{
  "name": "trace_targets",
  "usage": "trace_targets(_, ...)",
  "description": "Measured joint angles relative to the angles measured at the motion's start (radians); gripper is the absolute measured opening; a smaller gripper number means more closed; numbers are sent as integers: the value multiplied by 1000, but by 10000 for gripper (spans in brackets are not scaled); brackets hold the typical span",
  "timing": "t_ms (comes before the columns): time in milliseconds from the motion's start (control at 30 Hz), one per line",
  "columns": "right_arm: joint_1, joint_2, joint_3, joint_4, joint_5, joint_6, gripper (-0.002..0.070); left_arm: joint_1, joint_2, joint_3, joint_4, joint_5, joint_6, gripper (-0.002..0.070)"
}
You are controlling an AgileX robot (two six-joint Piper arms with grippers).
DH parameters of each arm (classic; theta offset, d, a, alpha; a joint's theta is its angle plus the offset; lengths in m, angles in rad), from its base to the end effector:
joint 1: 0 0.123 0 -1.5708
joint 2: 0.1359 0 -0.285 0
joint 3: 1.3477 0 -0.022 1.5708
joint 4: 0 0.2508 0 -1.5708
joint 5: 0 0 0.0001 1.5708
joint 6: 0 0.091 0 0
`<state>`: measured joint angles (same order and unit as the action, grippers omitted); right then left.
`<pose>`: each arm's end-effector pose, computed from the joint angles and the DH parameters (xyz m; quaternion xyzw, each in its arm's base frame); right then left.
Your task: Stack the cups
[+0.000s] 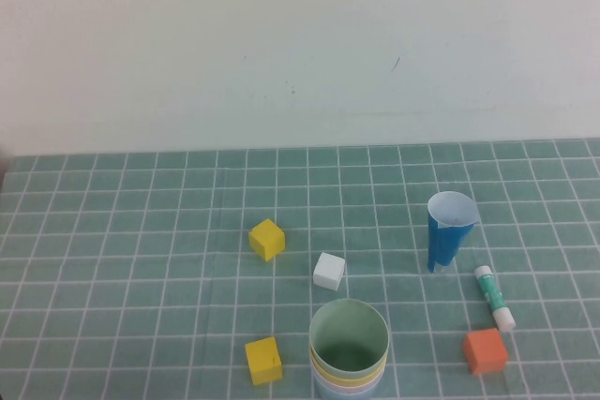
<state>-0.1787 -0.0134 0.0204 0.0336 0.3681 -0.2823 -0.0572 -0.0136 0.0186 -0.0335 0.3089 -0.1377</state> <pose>0.0520 -0.0083 0.1739 -0.0326 0.8005 -0.1228 0.5857 0.0538 -0.0040 0.1798 -0.0408 0.7814 -0.0744 0.6182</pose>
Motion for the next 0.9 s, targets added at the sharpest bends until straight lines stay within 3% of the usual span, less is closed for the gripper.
trace_targets(900,82,0,0,5,0,0,-1,0,0,0,0,0,3,-2)
